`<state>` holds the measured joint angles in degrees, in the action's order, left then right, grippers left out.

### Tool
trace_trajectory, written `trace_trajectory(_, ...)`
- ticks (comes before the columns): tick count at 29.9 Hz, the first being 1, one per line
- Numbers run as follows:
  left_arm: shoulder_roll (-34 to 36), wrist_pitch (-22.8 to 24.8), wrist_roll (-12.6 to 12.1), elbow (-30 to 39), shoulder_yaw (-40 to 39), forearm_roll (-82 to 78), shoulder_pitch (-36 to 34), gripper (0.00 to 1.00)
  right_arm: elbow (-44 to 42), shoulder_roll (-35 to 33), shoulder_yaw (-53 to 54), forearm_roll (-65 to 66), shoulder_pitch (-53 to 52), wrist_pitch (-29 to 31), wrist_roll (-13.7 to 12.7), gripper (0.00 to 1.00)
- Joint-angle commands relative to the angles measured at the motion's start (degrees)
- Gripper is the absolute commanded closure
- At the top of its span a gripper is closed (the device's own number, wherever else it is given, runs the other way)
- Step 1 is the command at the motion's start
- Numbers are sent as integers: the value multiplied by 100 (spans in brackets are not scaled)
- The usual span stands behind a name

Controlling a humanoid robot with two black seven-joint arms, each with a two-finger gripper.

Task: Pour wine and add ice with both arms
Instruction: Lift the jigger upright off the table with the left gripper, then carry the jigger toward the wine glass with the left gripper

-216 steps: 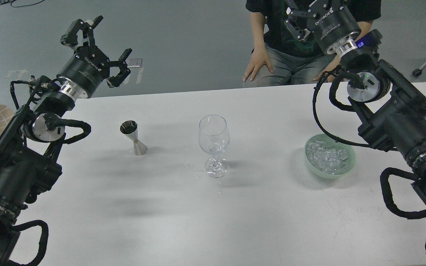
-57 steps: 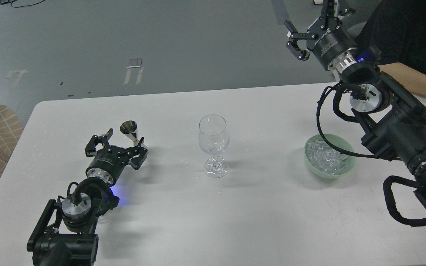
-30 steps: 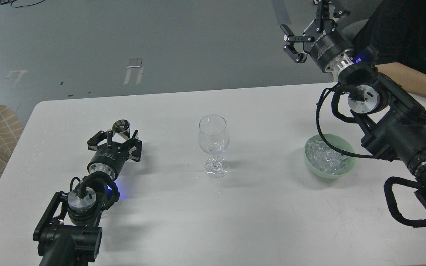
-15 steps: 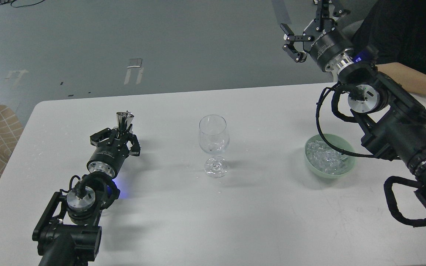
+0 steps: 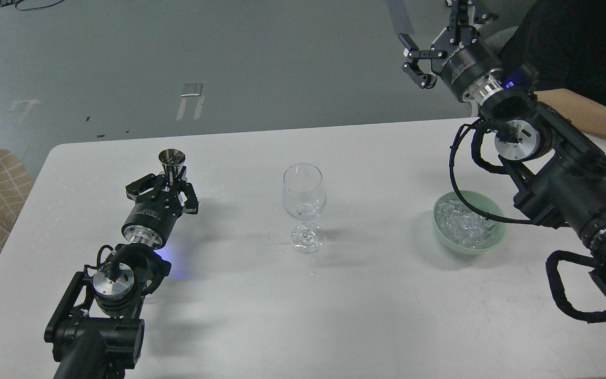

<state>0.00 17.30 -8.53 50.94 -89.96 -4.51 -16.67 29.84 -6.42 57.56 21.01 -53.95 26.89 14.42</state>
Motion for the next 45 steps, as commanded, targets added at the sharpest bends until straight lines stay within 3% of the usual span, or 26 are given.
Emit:
trace_trajectory(1, 0, -7, -52, 266, -4, 3, 6, 100, -13, 0, 0, 0, -1, 0, -1, 0)
trace_trajectory(6, 0, -147, -183, 740, 48, -6, 50, 100, -13, 0, 0, 0, 7, 0, -1, 0)
trace_trajectory(12, 0, -762, -394, 1496, 75, -59, 129, 100, -13, 0, 0, 0, 7, 0, -1, 0)
trace_trajectory(17, 0, -1008, -553, 2216, 189, -85, 374, 100, -13, 0, 0, 0, 7, 0, -1, 0)
trace_trajectory(21, 149, -1491, -579, 2981, 575, -94, 673, 100, -4, 0, 0, 0, 25, 0, -1, 0)
trace_trajectory(27, 193, -1852, -711, 3720, 707, -103, 999, 100, -4, -9, 9, 0, 42, 0, -1, 0)
trace_trajectory(45, 325, -2696, -755, 4283, 1481, -665, 1043, 100, 22, 0, 0, -9, 51, 9, -1, 0)
